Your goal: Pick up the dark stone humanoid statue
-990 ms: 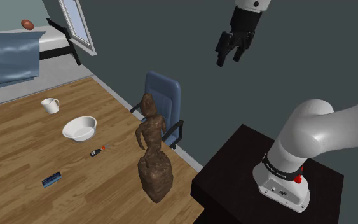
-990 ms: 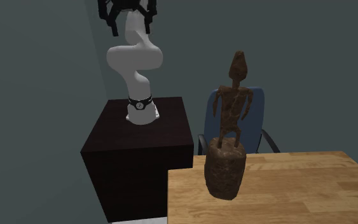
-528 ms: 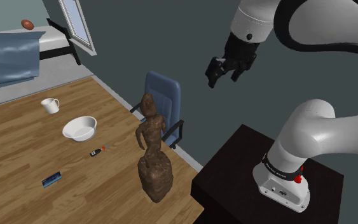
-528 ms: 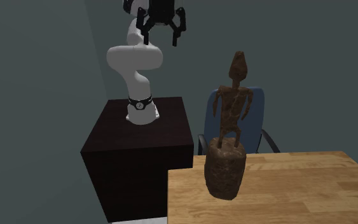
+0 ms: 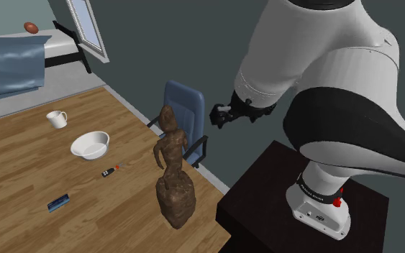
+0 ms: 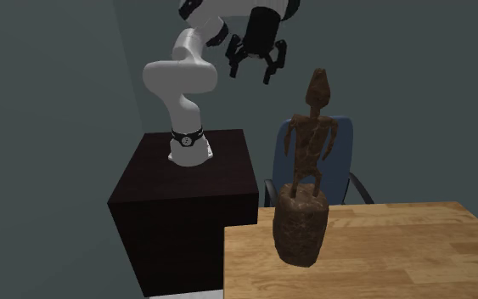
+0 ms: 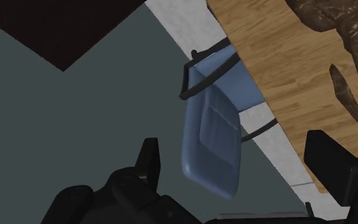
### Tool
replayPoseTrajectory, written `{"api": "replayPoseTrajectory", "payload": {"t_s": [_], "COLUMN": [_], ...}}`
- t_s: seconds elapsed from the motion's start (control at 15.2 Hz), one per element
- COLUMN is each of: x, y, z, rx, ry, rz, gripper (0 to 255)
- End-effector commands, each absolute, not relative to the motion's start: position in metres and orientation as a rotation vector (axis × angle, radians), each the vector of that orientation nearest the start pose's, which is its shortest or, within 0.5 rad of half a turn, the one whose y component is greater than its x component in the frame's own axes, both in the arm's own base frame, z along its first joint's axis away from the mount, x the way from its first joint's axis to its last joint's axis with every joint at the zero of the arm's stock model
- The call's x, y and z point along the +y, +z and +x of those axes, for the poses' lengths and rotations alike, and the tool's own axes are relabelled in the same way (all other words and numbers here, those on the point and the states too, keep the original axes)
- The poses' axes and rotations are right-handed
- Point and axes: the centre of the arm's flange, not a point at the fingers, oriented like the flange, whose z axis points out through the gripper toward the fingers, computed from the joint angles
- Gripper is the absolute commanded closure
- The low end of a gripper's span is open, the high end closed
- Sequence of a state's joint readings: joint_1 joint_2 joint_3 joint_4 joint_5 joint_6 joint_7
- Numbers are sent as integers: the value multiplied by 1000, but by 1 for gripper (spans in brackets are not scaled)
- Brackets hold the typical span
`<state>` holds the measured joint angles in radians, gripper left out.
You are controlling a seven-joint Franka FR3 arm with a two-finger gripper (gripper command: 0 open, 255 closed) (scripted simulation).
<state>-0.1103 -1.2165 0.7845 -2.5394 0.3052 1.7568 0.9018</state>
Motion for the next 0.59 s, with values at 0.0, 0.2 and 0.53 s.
{"api": "replayPoseTrajectory", "payload": {"t_s": [0.0,0.2,0.53], "x": [284,326,391], "y": [500,468,413], "z": [196,201,221], "rx": [1028,1176,1425], "ry": [-847,-961,-1154], "rz": [-3094,-3064,-2985], "gripper": [0,0,0]}}
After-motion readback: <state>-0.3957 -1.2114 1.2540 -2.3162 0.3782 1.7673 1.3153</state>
